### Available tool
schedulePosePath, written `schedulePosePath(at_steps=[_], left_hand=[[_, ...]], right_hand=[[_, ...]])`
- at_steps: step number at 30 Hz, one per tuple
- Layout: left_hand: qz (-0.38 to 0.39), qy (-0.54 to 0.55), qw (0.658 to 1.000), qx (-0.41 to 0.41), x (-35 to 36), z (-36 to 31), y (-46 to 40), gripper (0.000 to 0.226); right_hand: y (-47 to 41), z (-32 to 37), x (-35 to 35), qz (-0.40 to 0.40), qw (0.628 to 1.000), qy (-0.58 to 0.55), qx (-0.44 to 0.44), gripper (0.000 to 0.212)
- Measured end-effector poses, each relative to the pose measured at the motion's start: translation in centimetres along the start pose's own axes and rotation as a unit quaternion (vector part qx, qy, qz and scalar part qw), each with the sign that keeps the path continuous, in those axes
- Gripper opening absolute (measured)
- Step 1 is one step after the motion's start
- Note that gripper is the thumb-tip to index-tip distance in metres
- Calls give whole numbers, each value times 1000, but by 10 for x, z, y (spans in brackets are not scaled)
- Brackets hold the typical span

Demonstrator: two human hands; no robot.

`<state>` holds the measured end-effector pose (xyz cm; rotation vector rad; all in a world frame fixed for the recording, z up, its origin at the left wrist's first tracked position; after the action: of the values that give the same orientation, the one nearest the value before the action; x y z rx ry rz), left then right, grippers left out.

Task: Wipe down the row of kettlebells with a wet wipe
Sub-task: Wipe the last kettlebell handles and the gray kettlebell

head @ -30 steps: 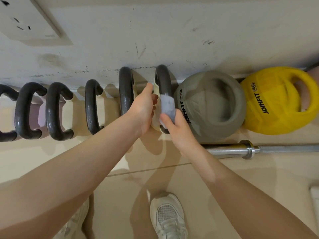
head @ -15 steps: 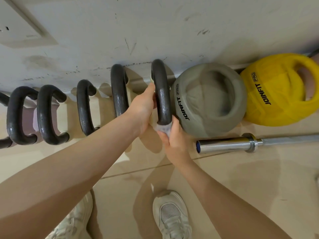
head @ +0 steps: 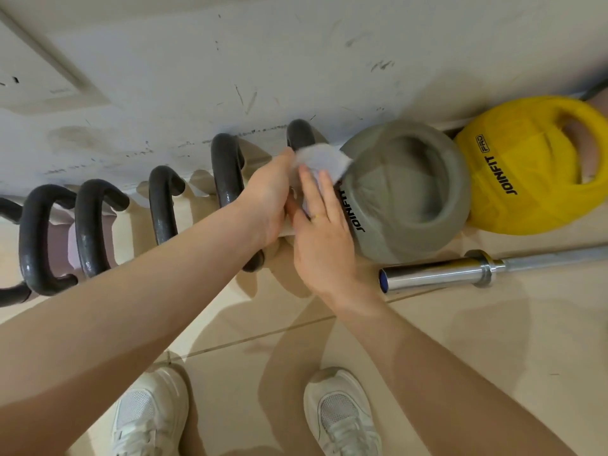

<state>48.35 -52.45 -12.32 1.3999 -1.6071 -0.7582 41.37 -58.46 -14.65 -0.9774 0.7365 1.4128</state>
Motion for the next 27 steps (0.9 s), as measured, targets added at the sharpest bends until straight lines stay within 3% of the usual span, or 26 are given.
schedulePosePath(at_steps=[3,7,10,12,14,17,20,21,22,24,25,27], left_hand=[[2,-28,999,19,-2,-11,3,42],[-16,-102,994,47,-15,-26,8,65],[22,-91,995,27,-25,-28,16,69],[32,-84,995,32,-32,-26,17,71],[44,-78,995,36,-35,-24,19,72],[51,-83,995,34,-36,-21,20,72],[73,-64,995,19,-38,-17,26,72],[81,-53,995,9,-40,-16,27,73],[88,-42,995,1,-40,-14,28,73],[98,-34,995,-8,-40,-9,29,74],[101,-35,994,-11,-38,-8,29,74],[101,-39,994,-19,-36,-4,27,74]], right_hand=[[-39,-12,-14,97,987,104,-70,49],[-65,-23,-28,140,977,136,-81,51],[-37,-17,-28,199,909,251,-267,49],[-30,-24,-37,224,881,251,-331,48],[-45,-29,-40,231,874,257,-343,47],[-84,-32,-34,226,923,192,-245,48],[-87,-36,-24,191,980,-42,-39,52],[-79,-36,-20,161,972,-163,51,54],[-69,-34,-19,127,941,-280,140,53],[-49,-33,-10,83,851,-443,270,34],[-41,-35,-7,72,832,-462,300,28],[-25,-36,-5,43,825,-469,313,40]])
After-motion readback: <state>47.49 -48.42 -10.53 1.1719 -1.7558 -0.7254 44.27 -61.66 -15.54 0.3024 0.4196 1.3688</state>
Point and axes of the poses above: each hand's wrist, its own y-axis away from the middle knuckle, its own x-axis out of the palm, z = x × y, the point moved 3 cm from there along -y, towards the middle knuckle, and after that the axes turned 6 degrees about -x, right-handed, at the moved point
